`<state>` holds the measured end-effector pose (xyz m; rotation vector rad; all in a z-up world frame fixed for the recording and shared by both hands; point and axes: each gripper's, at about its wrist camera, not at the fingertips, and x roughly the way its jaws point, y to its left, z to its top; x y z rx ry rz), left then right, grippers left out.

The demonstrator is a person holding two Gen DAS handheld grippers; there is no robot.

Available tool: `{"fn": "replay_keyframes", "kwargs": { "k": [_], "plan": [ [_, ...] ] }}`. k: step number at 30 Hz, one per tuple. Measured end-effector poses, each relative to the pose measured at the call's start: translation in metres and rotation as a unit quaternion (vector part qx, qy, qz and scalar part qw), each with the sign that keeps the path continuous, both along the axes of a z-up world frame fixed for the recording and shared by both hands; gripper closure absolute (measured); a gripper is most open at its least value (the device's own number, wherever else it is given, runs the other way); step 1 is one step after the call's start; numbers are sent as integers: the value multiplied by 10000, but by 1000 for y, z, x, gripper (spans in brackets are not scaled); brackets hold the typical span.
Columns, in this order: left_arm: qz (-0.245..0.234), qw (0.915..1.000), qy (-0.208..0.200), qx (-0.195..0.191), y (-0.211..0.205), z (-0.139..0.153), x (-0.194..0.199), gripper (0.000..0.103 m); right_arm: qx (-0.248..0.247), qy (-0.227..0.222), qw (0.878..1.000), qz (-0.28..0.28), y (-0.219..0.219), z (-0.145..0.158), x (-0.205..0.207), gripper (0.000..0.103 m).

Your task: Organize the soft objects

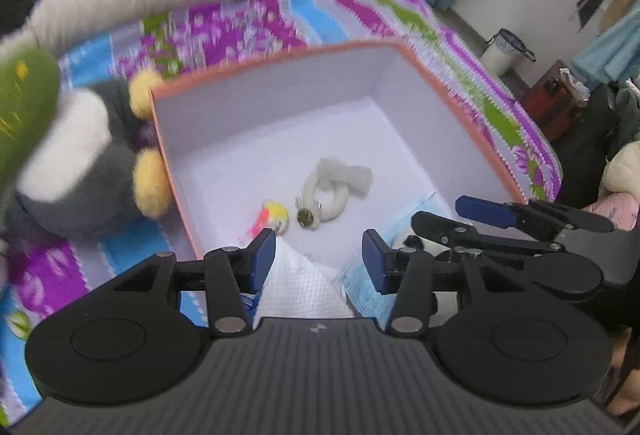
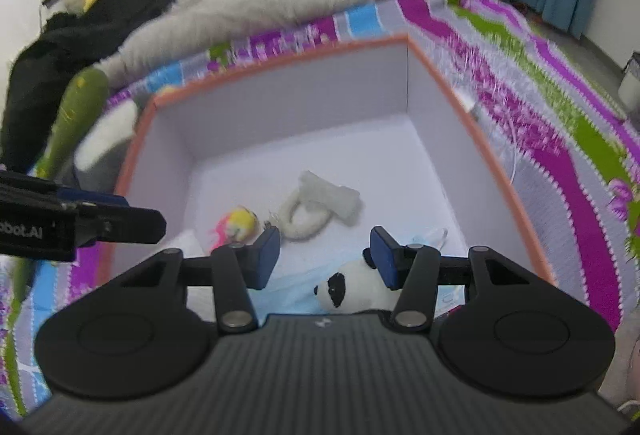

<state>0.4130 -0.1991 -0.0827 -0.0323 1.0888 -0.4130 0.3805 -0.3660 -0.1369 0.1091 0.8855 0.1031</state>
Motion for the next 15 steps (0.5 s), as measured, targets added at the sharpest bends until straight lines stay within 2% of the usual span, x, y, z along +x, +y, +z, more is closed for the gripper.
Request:
{"fn": "replay_keyframes", "kwargs": {
  "k": [5,9,15],
  "plan": [
    [-110,9983,-558,-82,6,48,-33,49,85,-562,9984,2,4,45,-32,50],
    [-144,9949,-944,-328,15,82,-64,49,126,-1025,9946,-11,8,80,-64,50],
    [-213,9871,-1503,-513,26,122,-114,49,275,-1543,9876,-77,9,113,-114,50]
  ]
}}
